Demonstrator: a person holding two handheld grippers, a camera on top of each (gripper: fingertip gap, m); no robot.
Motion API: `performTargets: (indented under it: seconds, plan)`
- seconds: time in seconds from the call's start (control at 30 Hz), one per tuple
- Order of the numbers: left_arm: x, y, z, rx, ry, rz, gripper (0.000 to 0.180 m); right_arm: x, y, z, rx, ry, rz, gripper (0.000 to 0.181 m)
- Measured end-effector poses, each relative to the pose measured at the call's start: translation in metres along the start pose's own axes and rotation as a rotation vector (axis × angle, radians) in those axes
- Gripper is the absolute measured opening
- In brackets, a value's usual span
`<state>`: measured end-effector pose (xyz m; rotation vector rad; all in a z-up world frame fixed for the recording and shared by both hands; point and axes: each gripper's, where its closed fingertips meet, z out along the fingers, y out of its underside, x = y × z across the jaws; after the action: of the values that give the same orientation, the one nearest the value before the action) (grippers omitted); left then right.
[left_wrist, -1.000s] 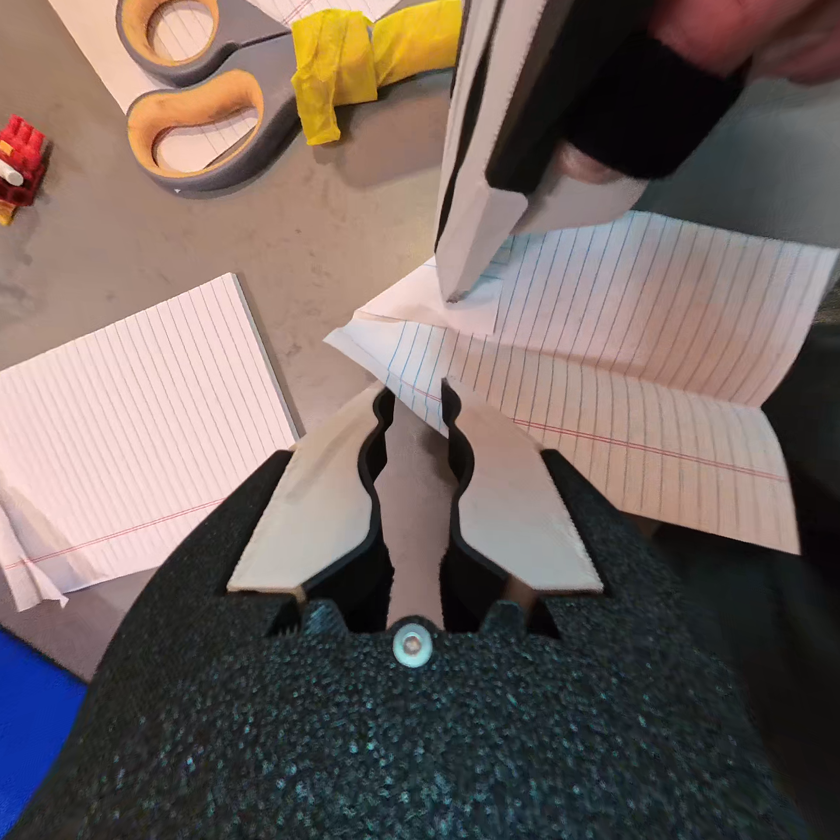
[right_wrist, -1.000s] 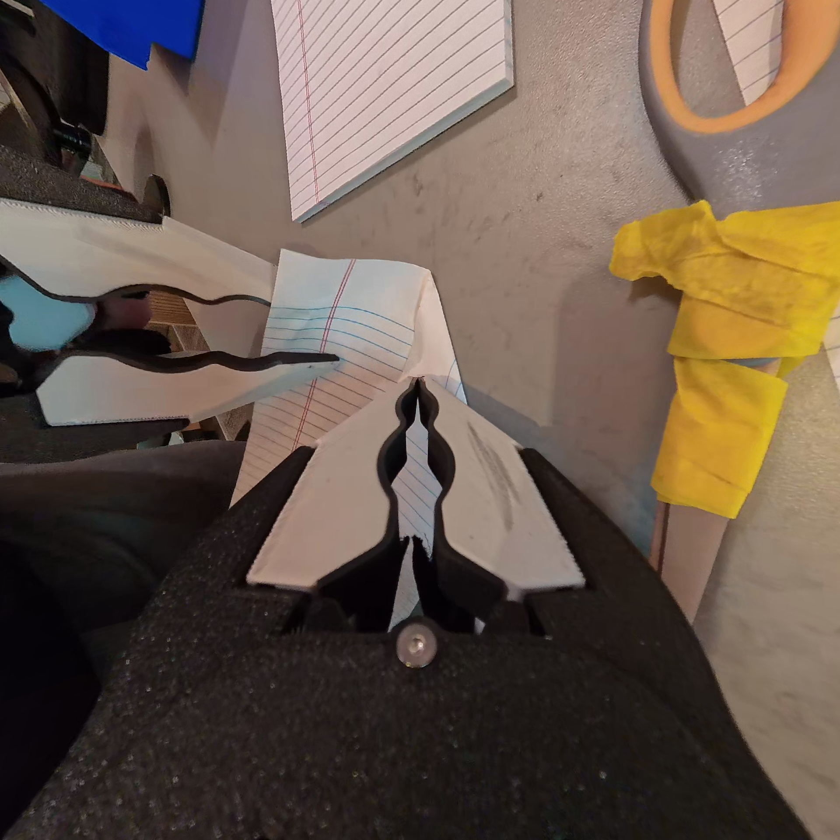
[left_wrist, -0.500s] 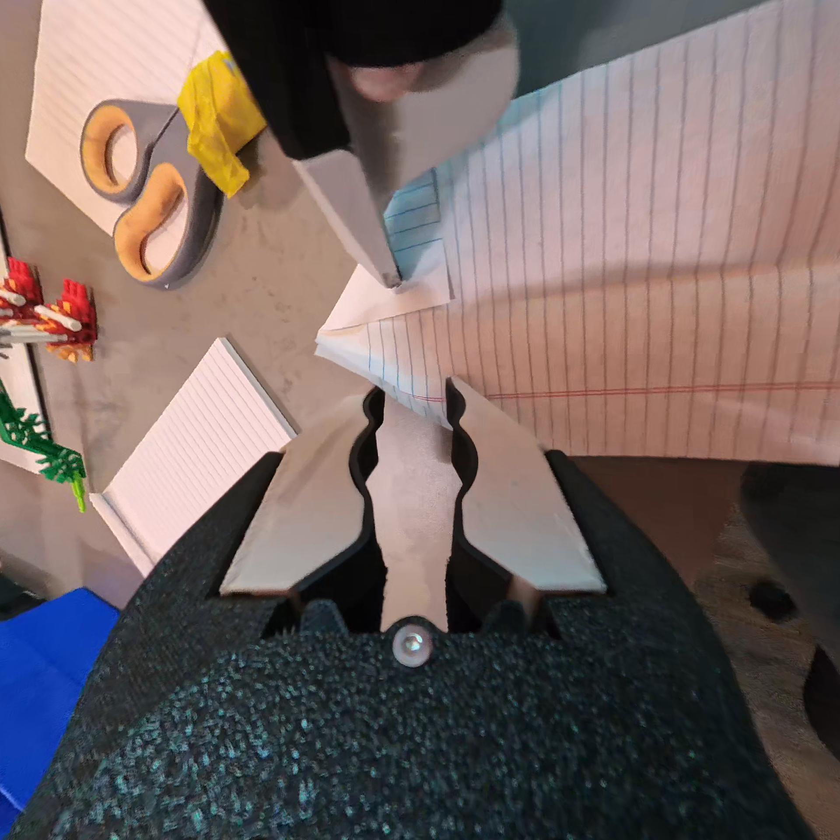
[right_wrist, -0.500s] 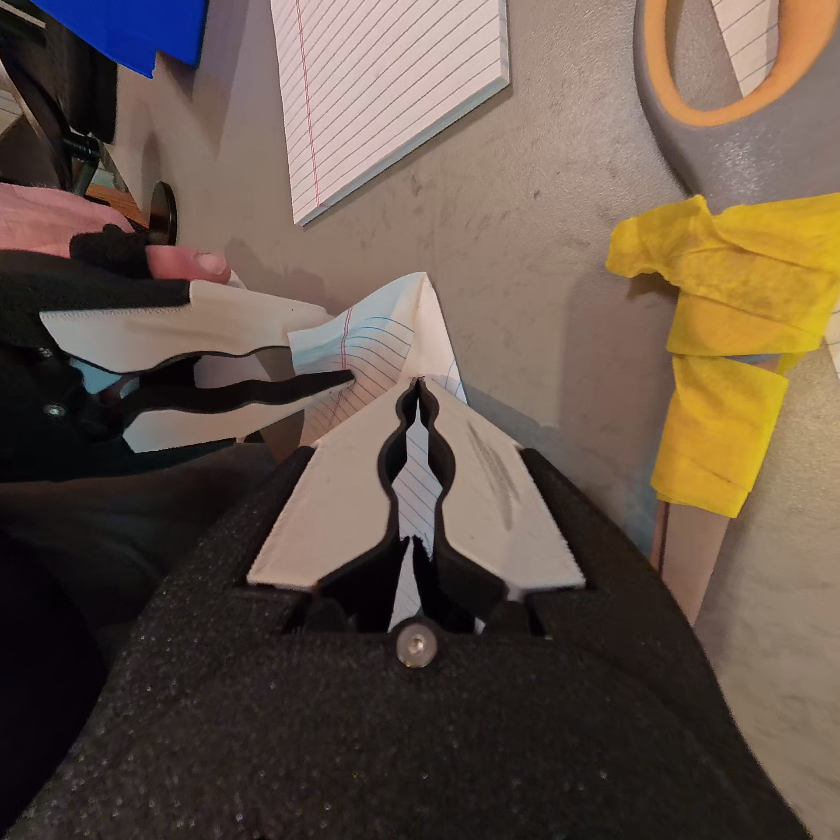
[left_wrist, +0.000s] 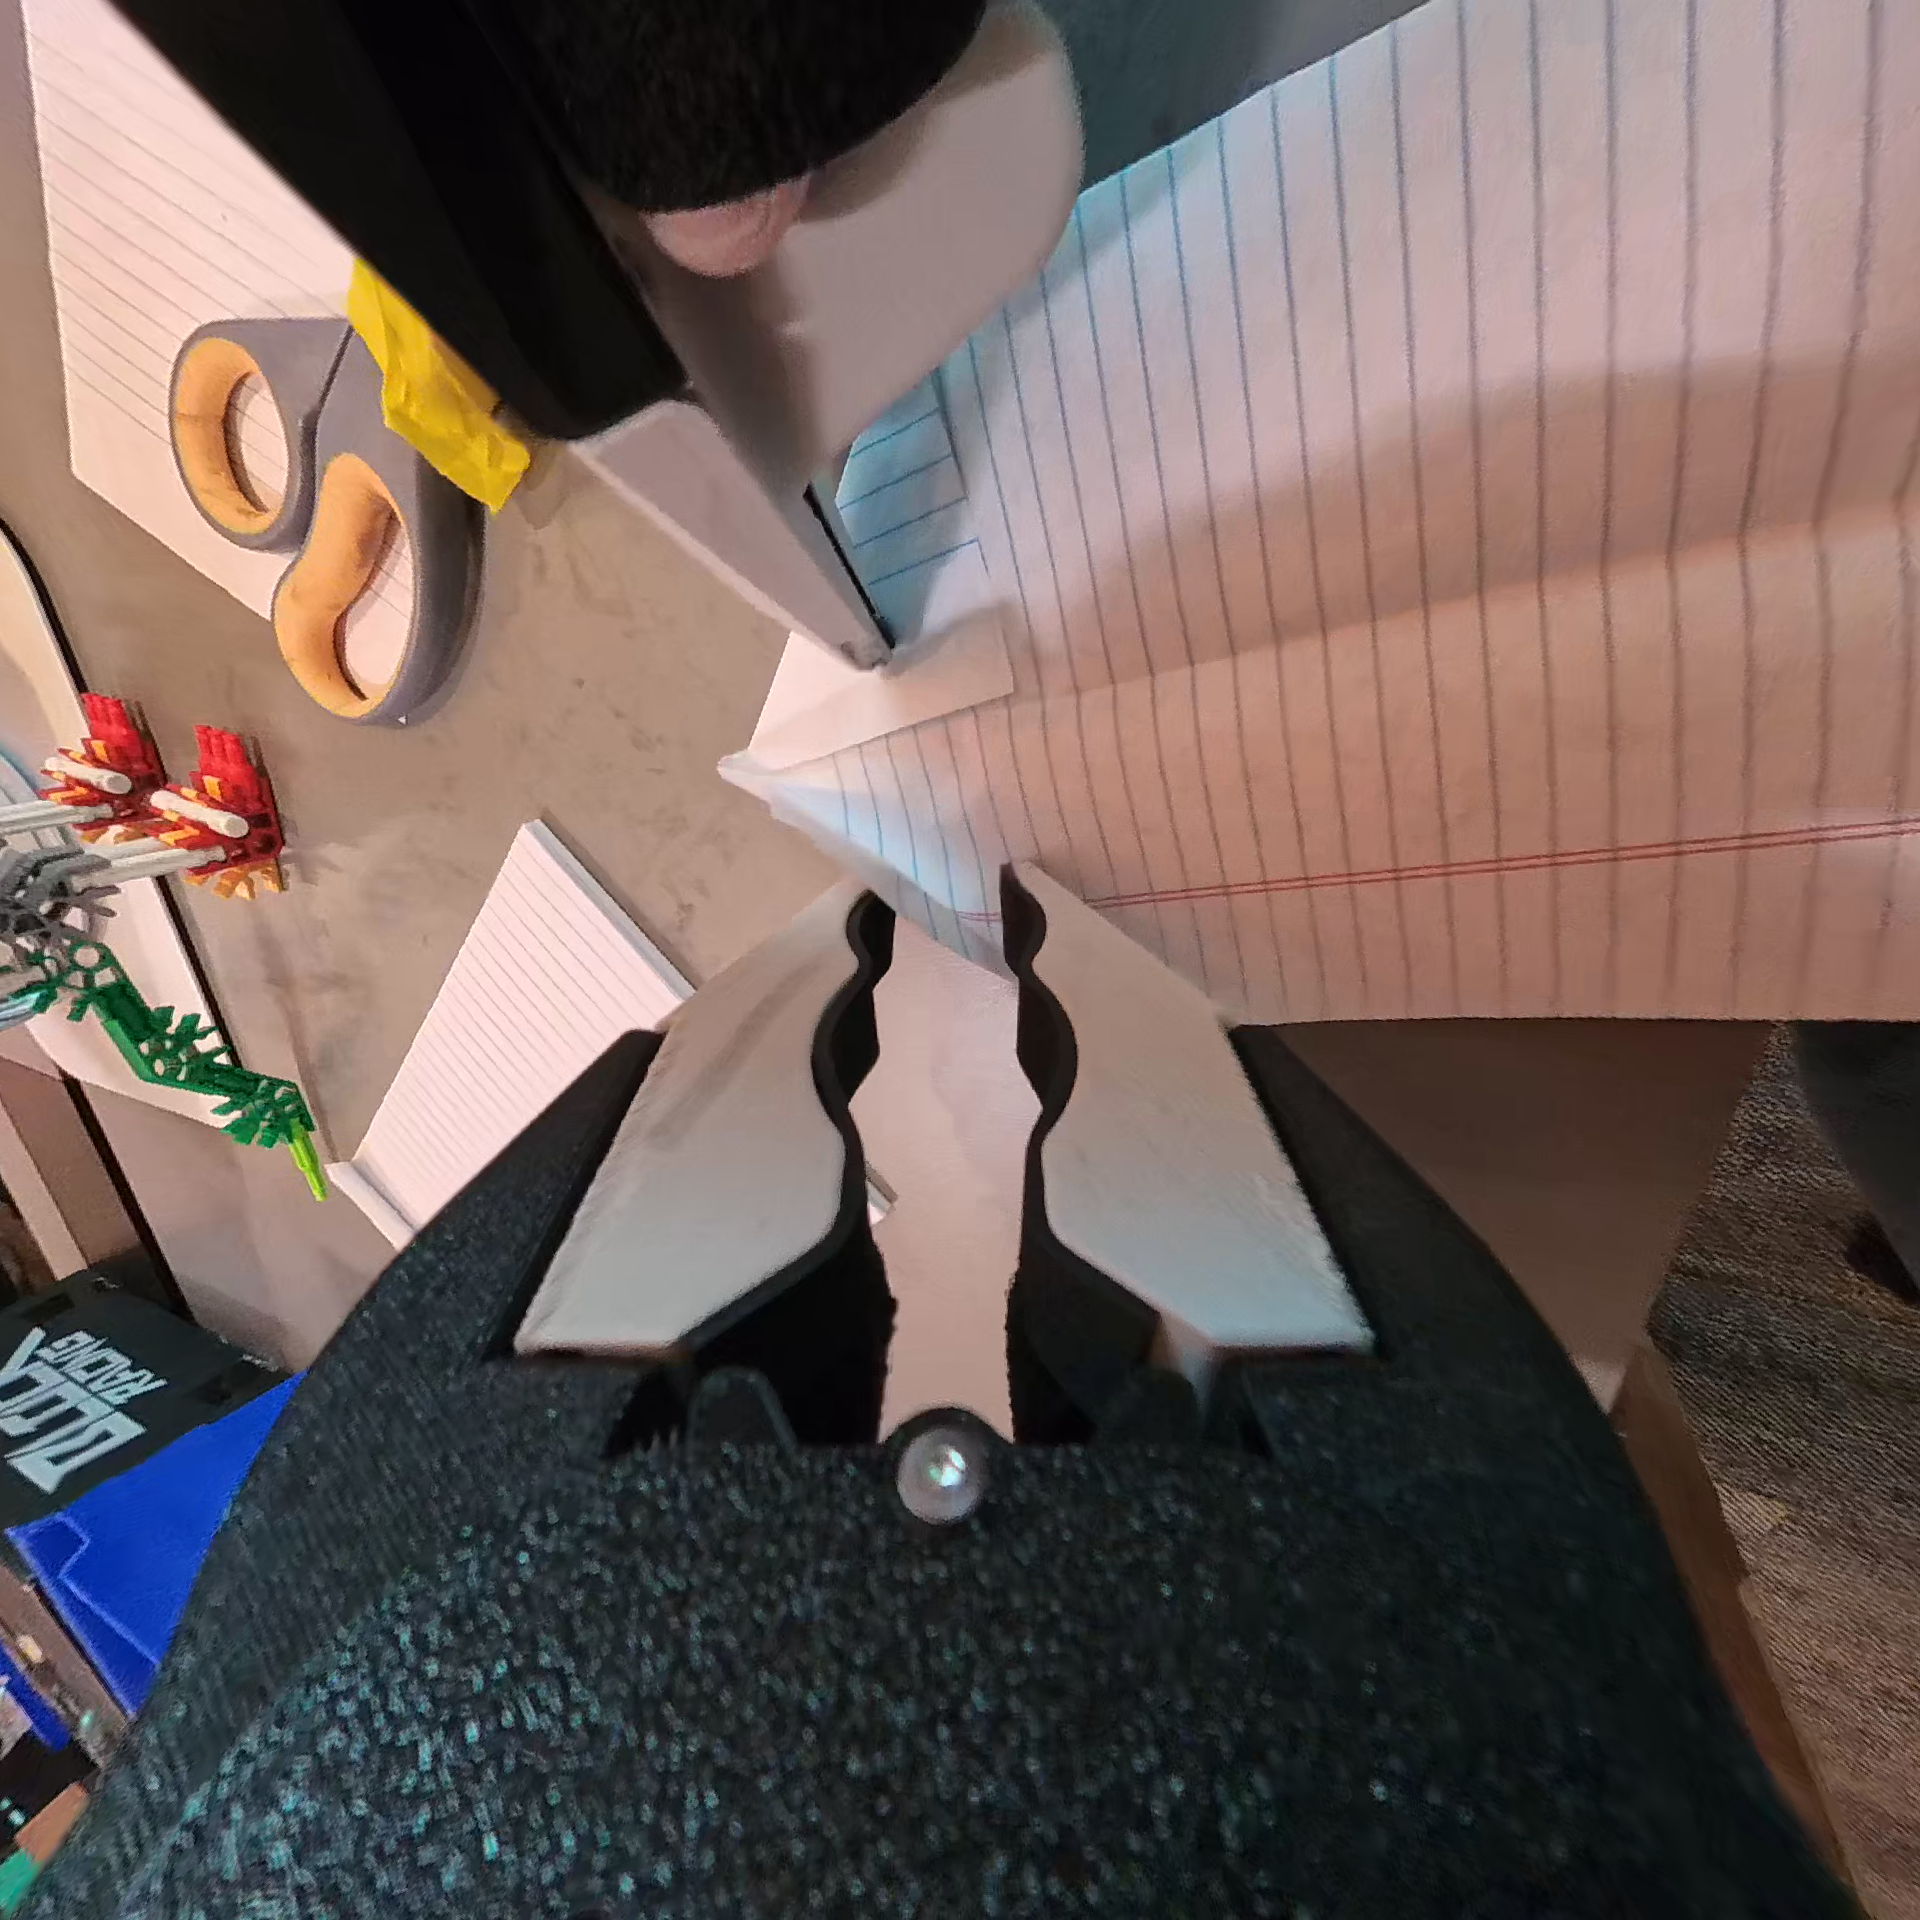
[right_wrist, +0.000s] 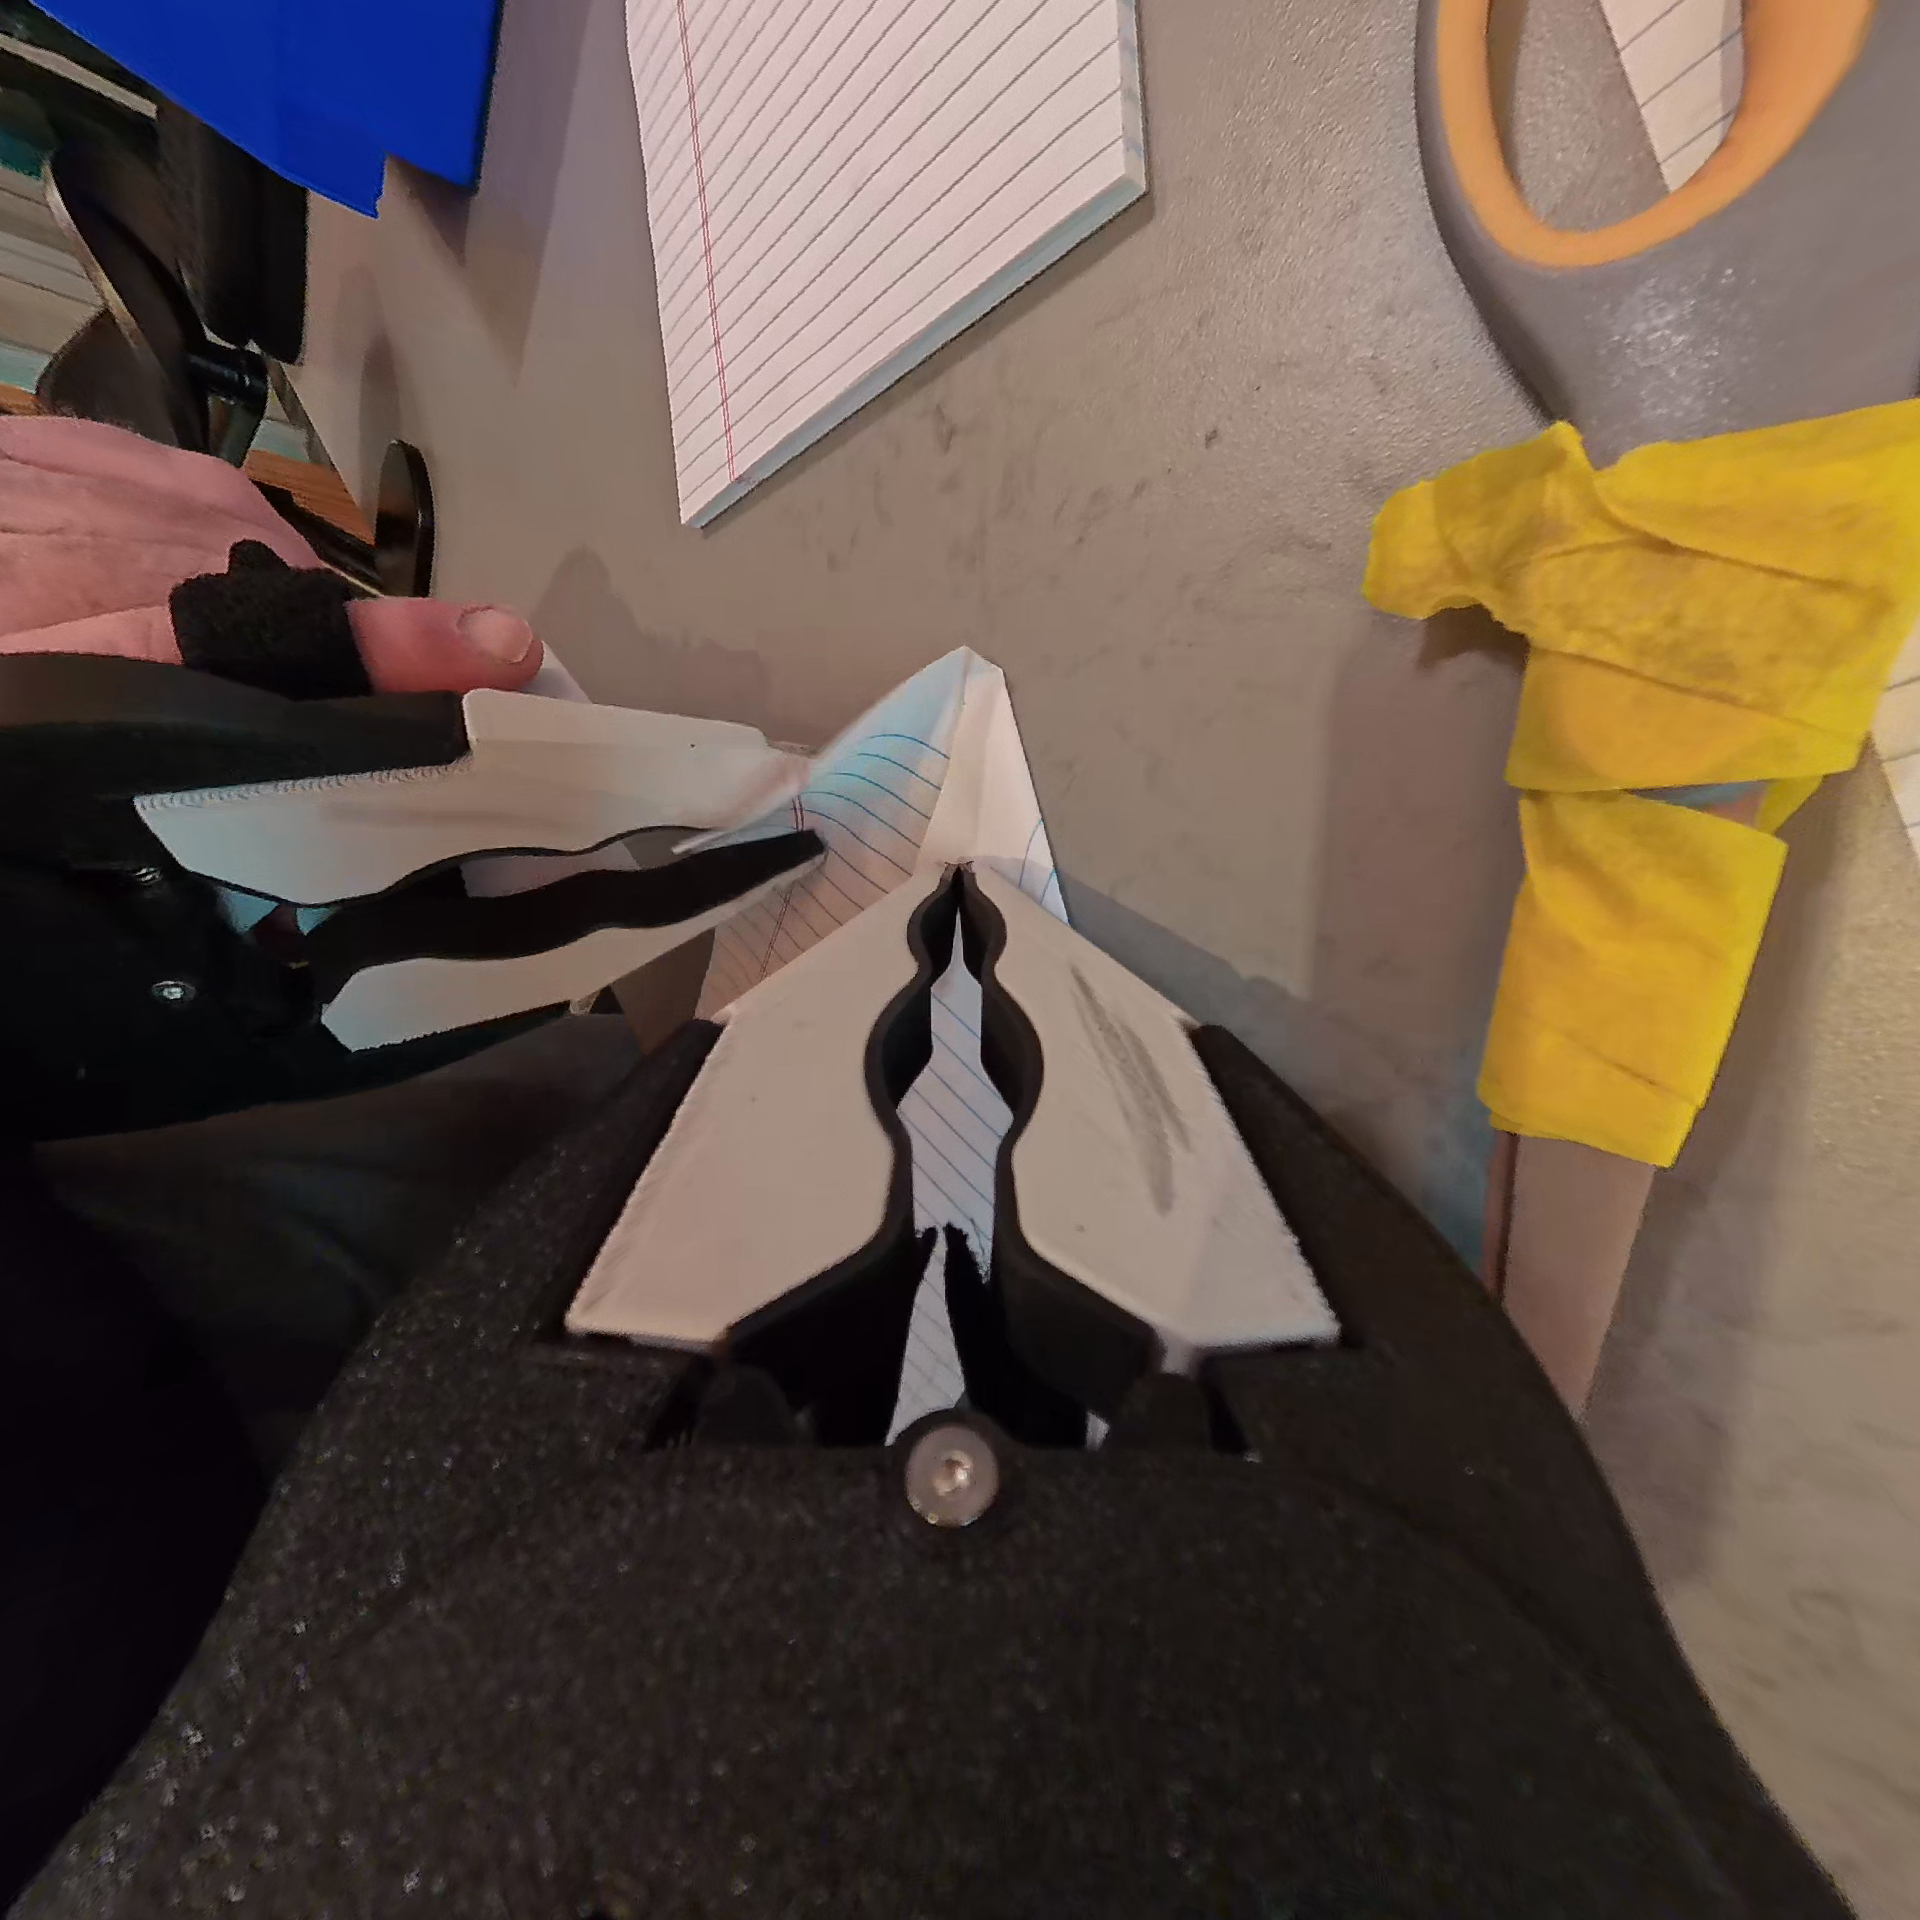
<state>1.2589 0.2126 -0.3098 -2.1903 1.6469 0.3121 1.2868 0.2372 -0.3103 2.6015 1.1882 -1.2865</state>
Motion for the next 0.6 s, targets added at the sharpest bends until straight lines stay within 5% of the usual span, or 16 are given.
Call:
performTargets:
  seconds: [0.6]
  plan:
    - [-0.045,-0.006,0.024,-0.016,-0.047,0.041,0.006,-0.019,0.026,-0.002,0.053,-0.048,0.123,0.000]
